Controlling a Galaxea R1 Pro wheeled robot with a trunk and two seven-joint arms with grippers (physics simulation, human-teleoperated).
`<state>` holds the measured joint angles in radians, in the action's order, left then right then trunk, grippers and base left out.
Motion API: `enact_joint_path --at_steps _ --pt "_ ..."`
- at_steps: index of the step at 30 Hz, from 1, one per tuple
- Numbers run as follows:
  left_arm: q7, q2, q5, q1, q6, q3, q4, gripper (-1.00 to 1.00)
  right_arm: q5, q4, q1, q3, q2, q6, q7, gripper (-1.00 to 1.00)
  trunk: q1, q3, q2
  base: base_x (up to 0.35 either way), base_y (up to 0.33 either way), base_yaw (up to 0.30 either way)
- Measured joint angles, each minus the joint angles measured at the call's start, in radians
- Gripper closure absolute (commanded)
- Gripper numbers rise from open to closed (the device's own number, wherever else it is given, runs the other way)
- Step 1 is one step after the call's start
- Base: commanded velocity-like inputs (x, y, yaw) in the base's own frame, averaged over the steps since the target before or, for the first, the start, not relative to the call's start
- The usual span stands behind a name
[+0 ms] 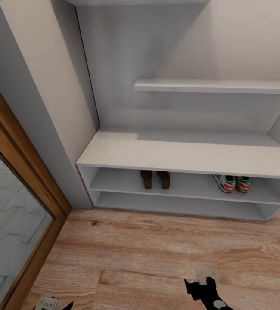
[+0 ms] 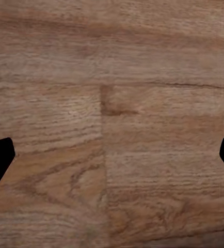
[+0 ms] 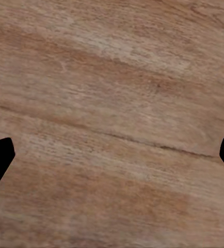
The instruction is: Pick up the two gym shoes and the two sandals from the corridor floor and place them onto the hallstand (shoe rack) in the corridor, making sure they are on the rack and not on the floor. Arrange them so the two gym shoes are next to each other and the two sandals are next to each other.
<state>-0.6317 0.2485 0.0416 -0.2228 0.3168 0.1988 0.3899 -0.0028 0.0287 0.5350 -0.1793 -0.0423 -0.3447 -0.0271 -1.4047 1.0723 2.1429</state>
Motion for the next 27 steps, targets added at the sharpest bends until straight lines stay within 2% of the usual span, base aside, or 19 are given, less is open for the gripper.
enact_joint_path --at_steps 5,6,9,10,11,15,16,20,21,25,27 --pt "0.07 -0.002 0.001 0.0 0.011 0.0 -0.031 -1.0 0.0 -0.001 -0.023 -0.005 -0.026 -0.013 0.077 -1.0 0.019 -0.016 -0.035 0.0 0.0 0.0" --pt "0.136 -0.003 0.002 0.0 0.014 0.0 -0.058 -1.0 0.0 -0.001 -0.058 -0.005 -0.034 -0.023 0.101 -1.0 0.023 -0.019 -0.042 0.0 0.0 0.0" --pt "0.198 -0.005 0.004 0.0 0.015 0.0 -0.086 -1.0 0.0 0.0 -0.086 -0.004 -0.037 -0.045 0.108 -1.0 0.035 -0.028 -0.063 0.0 0.0 0.0" --pt "0.199 -0.005 0.004 0.0 0.015 0.0 -0.086 -1.0 0.0 0.0 -0.086 -0.004 -0.037 -0.046 0.108 -1.0 0.038 -0.031 -0.07 0.0 0.0 0.0" --pt "0.238 -0.012 0.005 0.0 0.016 0.0 -0.104 -1.0 0.0 -0.001 -0.099 -0.004 -0.038 -0.065 0.11 -1.0 0.042 -0.034 -0.077 0.0 0.0 0.0" --pt "0.309 -0.036 0.004 0.0 0.03 -0.001 -0.128 -1.0 0.0 -0.001 -0.123 -0.003 -0.038 -0.097 0.112 -1.0 0.058 -0.047 -0.105 0.0 0.0 0.0" --pt "0.338 -0.05 0.003 0.0 0.049 -0.002 -0.135 -1.0 -0.001 0.0 -0.136 -0.003 -0.037 -0.107 0.112 -1.0 0.061 -0.05 -0.112 0.0 0.0 0.0" --pt "0.397 -0.073 0.002 0.001 0.095 -0.002 -0.147 -1.0 -0.002 0.001 -0.152 -0.001 -0.033 -0.117 0.112 -1.0 0.077 -0.063 -0.14 0.0 0.0 0.0" --pt "0.449 -0.089 -0.002 0.001 0.122 -0.005 -0.164 -1.0 -0.002 0.001 -0.159 -0.001 -0.03 -0.12 0.112 -1.0 0.081 -0.066 -0.147 0.0 0.0 0.0" --pt "0.502 -0.107 0.0 0.001 0.145 -0.006 -0.187 -1.0 -0.003 0.001 -0.164 0.001 -0.028 -0.123 0.101 -1.0 0.096 -0.078 -0.175 0.0 0.0 0.0" --pt "0.506 -0.109 0.0 0.001 0.146 -0.005 -0.189 -1.0 -0.003 0.001 -0.164 0.001 -0.028 -0.123 0.083 -1.0 0.104 -0.085 -0.189 0.0 0.0 0.0"
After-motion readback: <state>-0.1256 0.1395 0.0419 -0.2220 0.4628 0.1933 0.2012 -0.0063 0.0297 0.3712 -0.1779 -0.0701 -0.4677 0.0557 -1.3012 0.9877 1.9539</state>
